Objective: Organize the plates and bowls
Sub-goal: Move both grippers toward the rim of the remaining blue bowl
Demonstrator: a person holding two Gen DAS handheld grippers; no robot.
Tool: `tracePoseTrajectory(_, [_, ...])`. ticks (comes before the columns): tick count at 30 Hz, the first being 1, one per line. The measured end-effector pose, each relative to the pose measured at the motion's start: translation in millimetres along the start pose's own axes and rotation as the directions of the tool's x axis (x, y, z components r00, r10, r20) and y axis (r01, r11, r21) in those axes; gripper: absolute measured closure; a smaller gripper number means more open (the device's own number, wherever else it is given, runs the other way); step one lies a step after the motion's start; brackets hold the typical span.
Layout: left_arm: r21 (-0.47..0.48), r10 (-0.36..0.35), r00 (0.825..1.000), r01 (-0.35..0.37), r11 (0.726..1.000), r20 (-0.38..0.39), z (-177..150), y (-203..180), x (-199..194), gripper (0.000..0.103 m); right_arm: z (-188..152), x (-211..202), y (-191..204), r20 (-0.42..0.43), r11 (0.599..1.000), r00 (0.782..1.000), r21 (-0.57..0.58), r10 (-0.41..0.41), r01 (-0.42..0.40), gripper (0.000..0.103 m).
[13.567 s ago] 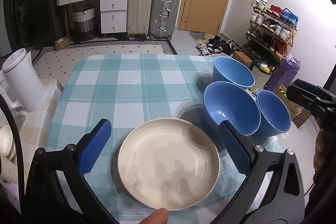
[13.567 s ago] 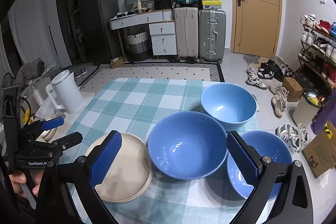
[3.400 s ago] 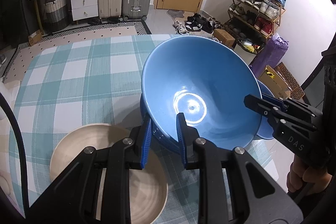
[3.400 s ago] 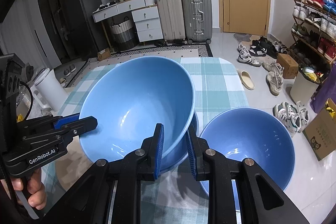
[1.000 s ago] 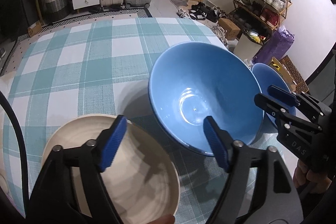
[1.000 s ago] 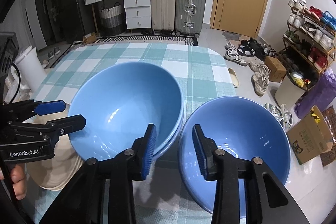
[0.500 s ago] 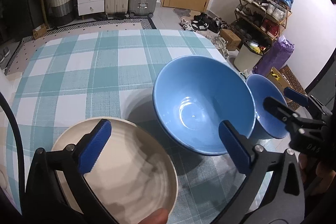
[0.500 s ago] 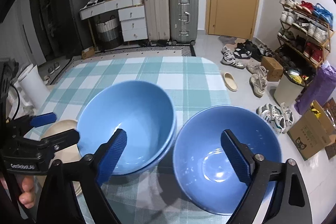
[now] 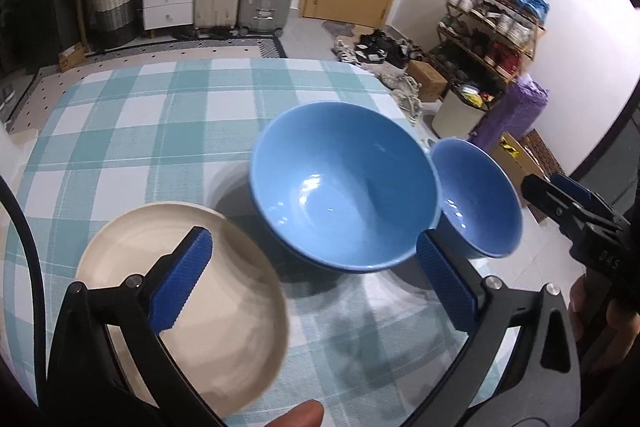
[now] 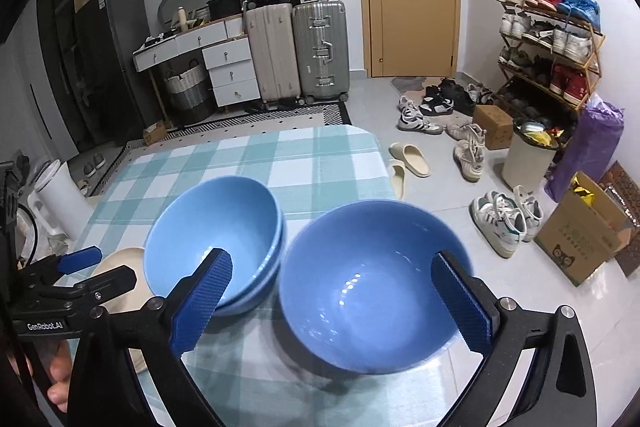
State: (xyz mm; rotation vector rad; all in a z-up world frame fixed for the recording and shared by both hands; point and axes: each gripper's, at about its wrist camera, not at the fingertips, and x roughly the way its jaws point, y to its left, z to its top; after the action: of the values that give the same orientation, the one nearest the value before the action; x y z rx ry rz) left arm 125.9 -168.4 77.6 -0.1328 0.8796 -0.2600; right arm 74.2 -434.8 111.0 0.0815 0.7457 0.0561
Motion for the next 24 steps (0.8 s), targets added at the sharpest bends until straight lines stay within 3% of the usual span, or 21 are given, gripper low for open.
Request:
tracePoseTrajectory(12, [0.032, -0.035, 0.999, 0.035, 0.999, -0.021, -9.9, -44.0, 0.2, 0.001, -8.4, -16.4, -42.1, 0.010, 0.993, 0.999, 0.109, -0.035, 0.034, 0.001])
tracePoseTrajectory(17, [0.005, -0.072, 0.996, 0.072, 0.997, -0.047, -20.7, -60.3, 7.5, 0.001, -13.1, -19.6, -56.9, 0.003, 0.992, 0.999, 0.124, -0.037, 0.036, 0.001])
tracePoseTrajectory(24, [0.045, -0.134, 0.988, 0.138, 0.989, -0.083, -34.9, -87.9, 18.3, 0.005, -23.6, -14.6, -83.1, -0.007, 0.984, 0.999, 0.171, -0.038, 0.038, 0.001])
